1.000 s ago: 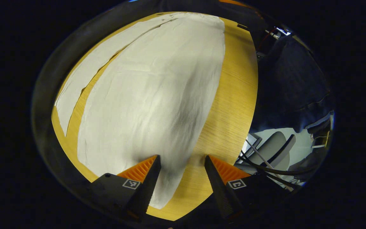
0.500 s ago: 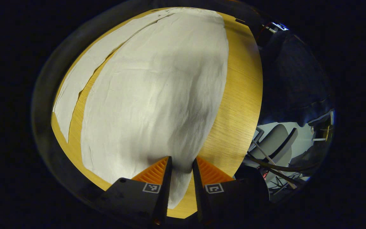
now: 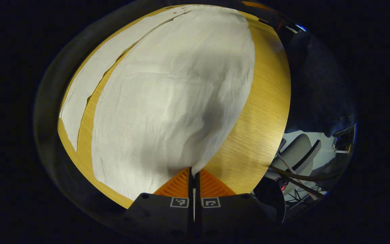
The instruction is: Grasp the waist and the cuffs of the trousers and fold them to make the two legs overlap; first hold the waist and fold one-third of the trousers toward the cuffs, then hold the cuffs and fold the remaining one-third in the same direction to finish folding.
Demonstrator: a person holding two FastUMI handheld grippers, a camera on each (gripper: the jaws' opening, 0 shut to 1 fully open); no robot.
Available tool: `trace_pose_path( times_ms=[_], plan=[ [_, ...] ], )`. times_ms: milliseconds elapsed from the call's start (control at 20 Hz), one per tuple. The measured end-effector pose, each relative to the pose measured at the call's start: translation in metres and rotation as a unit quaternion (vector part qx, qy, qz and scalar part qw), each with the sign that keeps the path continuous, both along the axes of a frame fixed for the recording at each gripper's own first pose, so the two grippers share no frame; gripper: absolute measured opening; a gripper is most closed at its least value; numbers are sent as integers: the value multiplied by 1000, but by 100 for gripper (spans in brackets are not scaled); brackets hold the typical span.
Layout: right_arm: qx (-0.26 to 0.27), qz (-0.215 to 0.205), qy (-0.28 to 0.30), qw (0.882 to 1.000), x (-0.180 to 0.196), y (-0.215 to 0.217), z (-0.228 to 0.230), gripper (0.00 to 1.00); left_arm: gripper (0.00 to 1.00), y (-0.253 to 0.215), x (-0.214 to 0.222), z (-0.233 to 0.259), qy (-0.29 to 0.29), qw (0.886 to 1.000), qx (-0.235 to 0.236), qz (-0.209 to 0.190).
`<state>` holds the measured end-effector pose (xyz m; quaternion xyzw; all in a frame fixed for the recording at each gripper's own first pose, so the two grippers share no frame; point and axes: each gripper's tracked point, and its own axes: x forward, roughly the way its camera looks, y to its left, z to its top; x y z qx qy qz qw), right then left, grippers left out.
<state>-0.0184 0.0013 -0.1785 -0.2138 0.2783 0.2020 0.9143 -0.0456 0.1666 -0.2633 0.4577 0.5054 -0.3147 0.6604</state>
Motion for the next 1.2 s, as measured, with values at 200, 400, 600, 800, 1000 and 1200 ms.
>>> trace_pose_path(
  times_ms=[200,400,600,800,1000,1200],
  plan=[
    [-67,66,59,994,-8,-29,-34,98,0,0,1,0,-10,1000,6,20],
    [-125,123,129,976,-15,-55,-73,98,0,0,0,0,-24,999,15,34],
    [-148,141,187,961,-7,-76,-100,98,0,1,-1,-1,-27,999,33,34],
    [-171,160,230,945,-2,-90,-121,98,0,2,0,-2,-23,998,34,49],
    [-175,178,251,935,-1,-88,-130,98,0,1,1,-2,-25,997,34,63],
    [-188,189,252,930,2,-89,-134,91,0,1,0,-2,-22,997,37,68]
  ],
)
